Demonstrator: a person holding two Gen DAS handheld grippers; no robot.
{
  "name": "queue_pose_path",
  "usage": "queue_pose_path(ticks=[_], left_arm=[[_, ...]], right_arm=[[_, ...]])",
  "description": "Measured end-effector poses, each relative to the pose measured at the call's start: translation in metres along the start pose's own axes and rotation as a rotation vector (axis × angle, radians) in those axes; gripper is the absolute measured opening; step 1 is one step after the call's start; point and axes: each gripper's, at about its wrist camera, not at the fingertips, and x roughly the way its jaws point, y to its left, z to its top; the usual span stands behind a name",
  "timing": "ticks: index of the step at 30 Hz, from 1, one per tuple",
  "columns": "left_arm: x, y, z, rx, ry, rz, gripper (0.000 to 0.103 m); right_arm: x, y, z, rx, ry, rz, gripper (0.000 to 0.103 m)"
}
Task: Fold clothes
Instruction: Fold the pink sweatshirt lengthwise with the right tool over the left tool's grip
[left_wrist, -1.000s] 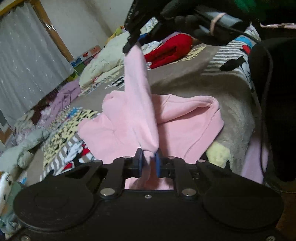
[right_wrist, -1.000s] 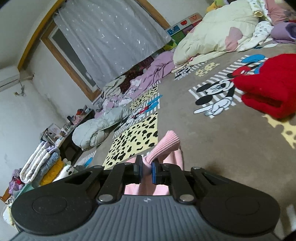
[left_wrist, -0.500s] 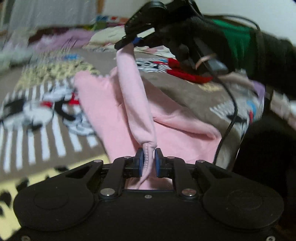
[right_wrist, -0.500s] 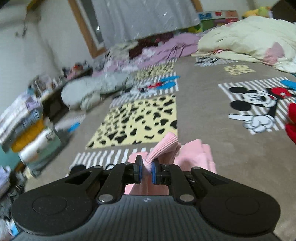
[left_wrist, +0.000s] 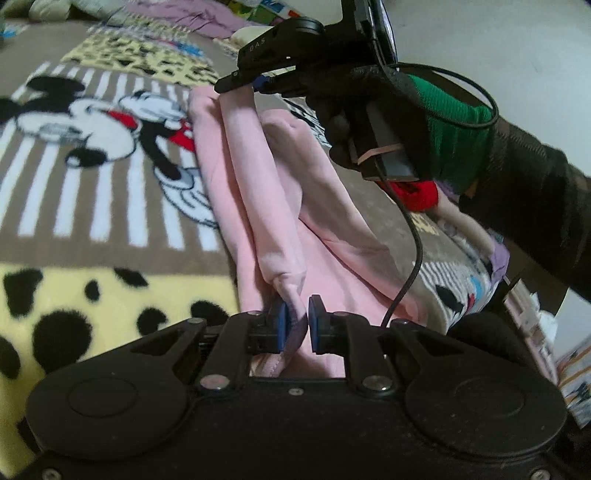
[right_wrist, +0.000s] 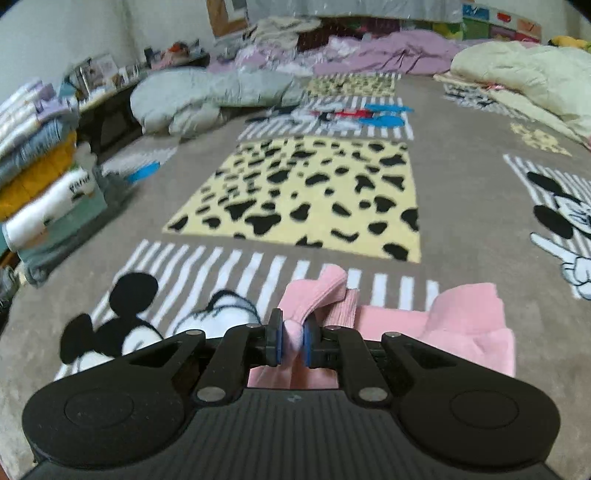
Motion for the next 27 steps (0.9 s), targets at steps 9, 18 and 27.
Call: queue_pose_path(ticks=[9,18,27], left_arm=[[-0.011,0.005,0.006,-0.028,-0.057,0.015,0.045],[-0.008,0.004,0.009,-0.025,-0.084,0.061,0.023],[0.001,0.003,0.012,-0.023,-0.065,0.066,0.02]], right_arm=[[-0.038,-0.045,0.007,0.102,-0.148,0.071,0.05],[-0.013,-0.06,-0.03,0.09,-0.039,0.131,0.046],[-0.015,-0.059,-0.038,0.085,-0.09,0.165,0.014]])
